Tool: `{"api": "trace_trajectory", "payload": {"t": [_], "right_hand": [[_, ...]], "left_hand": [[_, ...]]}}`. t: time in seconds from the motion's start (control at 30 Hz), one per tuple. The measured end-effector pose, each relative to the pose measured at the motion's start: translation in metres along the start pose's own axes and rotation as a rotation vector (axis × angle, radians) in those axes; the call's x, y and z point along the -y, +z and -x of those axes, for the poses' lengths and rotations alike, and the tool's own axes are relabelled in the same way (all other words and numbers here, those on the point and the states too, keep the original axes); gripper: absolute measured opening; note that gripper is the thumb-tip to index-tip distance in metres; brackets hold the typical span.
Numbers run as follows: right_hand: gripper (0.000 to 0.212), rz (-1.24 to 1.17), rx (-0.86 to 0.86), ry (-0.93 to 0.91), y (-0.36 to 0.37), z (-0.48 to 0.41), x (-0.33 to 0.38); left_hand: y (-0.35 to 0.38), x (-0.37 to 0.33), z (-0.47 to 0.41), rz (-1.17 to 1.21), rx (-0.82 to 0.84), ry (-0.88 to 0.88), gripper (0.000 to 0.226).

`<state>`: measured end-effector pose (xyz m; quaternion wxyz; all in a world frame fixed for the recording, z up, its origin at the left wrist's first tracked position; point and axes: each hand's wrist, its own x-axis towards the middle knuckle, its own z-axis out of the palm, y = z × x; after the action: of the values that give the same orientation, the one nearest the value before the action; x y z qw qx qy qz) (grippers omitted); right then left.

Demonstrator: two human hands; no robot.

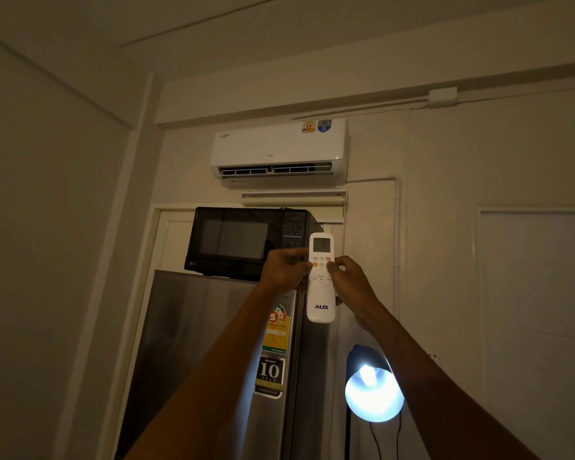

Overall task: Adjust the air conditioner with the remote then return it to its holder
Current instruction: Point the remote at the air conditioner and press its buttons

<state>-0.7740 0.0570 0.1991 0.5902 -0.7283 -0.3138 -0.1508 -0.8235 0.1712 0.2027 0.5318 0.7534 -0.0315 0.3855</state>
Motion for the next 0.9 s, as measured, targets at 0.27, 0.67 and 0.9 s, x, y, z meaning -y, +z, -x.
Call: {"api": "trace_trajectory", "payload": {"t": [0.27,0.67,0.9], "right_hand": [[0.034,0.003,-0.009,-0.006,0.004,0.002,0.004],[0.033,0.045,-0.026,-0.028,0.009,-0.001,0.008],[0.032,0.024,-0.051,-0.029,0.010,-0.004,0.007]], "left_hand": [[-0.005,-0.004,0.002,-0.011,0.002,-0.005,0.042],[-0.013,-0.008,0.003,-0.026,0.009,-0.006,0.041],[-0.013,-0.010,0.000,-0.019,0.007,0.009,0.042]]}}
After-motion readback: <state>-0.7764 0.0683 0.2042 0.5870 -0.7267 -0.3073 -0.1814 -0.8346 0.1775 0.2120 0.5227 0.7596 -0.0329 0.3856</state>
